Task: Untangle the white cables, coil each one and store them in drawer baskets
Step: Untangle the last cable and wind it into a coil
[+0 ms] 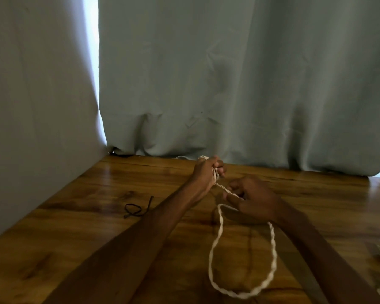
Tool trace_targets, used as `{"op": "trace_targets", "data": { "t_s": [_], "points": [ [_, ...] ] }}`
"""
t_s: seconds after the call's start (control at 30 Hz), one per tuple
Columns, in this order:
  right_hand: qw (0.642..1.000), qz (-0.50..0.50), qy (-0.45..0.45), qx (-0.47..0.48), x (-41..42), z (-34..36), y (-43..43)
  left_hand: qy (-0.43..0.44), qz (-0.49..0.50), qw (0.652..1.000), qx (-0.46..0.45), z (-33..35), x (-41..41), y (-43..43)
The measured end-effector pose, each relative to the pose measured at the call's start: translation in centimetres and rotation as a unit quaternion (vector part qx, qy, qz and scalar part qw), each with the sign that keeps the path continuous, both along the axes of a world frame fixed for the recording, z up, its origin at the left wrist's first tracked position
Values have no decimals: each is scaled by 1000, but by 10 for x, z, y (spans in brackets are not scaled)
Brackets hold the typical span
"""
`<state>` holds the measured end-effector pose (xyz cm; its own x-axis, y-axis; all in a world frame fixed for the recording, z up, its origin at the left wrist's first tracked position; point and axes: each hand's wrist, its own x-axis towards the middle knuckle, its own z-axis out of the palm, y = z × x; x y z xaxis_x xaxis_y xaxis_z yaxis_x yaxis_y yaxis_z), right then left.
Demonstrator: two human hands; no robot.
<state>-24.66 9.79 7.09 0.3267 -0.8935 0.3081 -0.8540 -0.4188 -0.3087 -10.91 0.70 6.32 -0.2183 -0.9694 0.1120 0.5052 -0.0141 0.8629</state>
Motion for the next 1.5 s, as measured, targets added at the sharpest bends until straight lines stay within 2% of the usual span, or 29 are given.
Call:
{"op": "trace_targets", "data": {
  "t_s": [0.07, 0.17, 0.2, 0.27, 0.33, 0.37, 0.47, 0.5, 0.57, 0.63, 0.67, 0.73, 0.8, 0.83, 0.93, 1.03, 1.1, 1.17, 1.23, 1.3, 1.4, 1.5],
  "points": [
    [1000, 3, -31, -2, 0, 2, 4, -93, 53, 993, -45, -4, -2, 0],
    [999, 7, -48, 12, 0, 6, 6, -207, 88, 965, -136, -11, -6, 8],
    [997, 14, -70, 24, -1, 8, 8, -239, 91, 952, -169, -13, -6, 13],
    [987, 22, -148, 62, -2, 13, 11, -338, 107, 902, -246, -18, -4, 17],
    [957, 13, -269, 108, -7, 19, 15, -393, 99, 865, -296, -22, -1, 17],
    [941, 9, -316, 124, -11, 22, 15, -395, 86, 865, -298, -22, 0, 17],
    [906, 14, -381, 181, -18, 30, 19, -394, 65, 875, -274, -18, 2, 17],
    [883, 28, -413, 220, -23, 30, 19, -395, 73, 873, -277, -16, 3, 18],
    [835, 44, -465, 292, -31, 32, 20, -427, 131, 841, -307, -14, 8, 18],
    [845, 32, -424, 323, -42, 30, 14, -467, 227, 791, -324, -12, 16, 14],
    [858, 13, -395, 329, -47, 30, 12, -468, 270, 779, -318, -10, 21, 12],
    [889, -46, -346, 297, -50, 31, 10, -458, 325, 778, -280, -8, 32, 2],
    [938, -83, -281, 183, -51, 31, 12, -458, 322, 794, -236, -7, 39, -7],
    [945, -82, -281, 149, -55, 29, 12, -461, 304, 805, -218, -7, 40, -9],
    [926, -21, -346, 150, -63, 31, 14, -469, 253, 824, -192, -10, 32, -6],
    [874, 50, -461, 147, -70, 36, 12, -476, 206, 833, -195, -8, 25, 1],
    [834, 69, -533, 126, -72, 36, 8, -459, 120, 855, -212, -3, 23, 4],
    [825, 42, -557, 78, -77, 32, 2, -440, 7, 876, -197, 2, 23, 7],
    [851, -21, -524, 13, -81, 27, -1, -385, -125, 900, -160, 5, 23, 6],
    [878, -76, -470, -47, -81, 22, -4, -307, -263, 905, -133, 9, 22, 7],
    [913, -124, -352, -166, -78, 18, -9, -223, -427, 872, -82, 16, 19, 13],
    [935, -156, -239, -211, -78, 9, -15, -179, -495, 845, -89, 21, 15, 24]
  ]
}}
